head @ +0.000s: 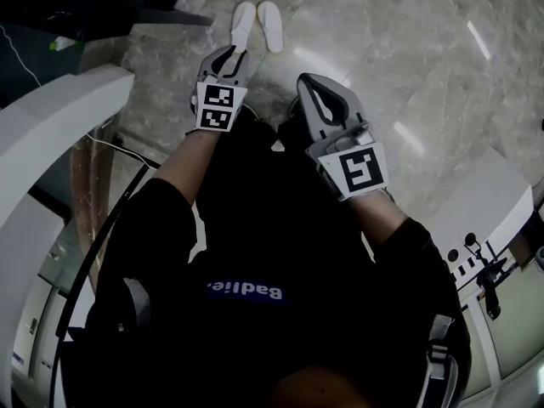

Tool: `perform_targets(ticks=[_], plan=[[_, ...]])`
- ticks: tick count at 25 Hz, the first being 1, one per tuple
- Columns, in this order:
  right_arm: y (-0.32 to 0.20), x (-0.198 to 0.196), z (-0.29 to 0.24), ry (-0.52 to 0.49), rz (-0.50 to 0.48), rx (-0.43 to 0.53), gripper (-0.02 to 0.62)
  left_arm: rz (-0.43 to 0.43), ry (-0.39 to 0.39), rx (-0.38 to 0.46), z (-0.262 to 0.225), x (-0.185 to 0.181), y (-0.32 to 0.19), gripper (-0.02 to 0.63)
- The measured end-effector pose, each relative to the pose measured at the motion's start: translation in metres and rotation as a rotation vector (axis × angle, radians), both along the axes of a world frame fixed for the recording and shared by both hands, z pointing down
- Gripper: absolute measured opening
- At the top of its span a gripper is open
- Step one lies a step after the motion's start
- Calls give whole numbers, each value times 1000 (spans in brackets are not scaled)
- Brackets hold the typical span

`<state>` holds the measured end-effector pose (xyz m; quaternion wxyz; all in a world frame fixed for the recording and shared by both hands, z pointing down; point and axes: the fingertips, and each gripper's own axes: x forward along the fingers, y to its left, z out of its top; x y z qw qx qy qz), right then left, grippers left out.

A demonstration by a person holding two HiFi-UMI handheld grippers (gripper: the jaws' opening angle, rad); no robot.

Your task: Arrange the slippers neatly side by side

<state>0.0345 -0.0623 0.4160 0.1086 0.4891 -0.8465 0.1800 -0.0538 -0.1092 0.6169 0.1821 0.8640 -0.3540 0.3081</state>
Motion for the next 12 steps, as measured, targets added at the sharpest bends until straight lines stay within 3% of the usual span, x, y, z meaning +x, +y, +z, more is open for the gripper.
perform_targets(ticks=[9, 12], plan=[[-11, 19, 76, -8, -2, -15, 0, 14, -119, -40, 135, 2, -19, 71], [-16, 27, 112, 1, 0, -23, 0, -8, -141, -63, 184, -1, -32, 114]])
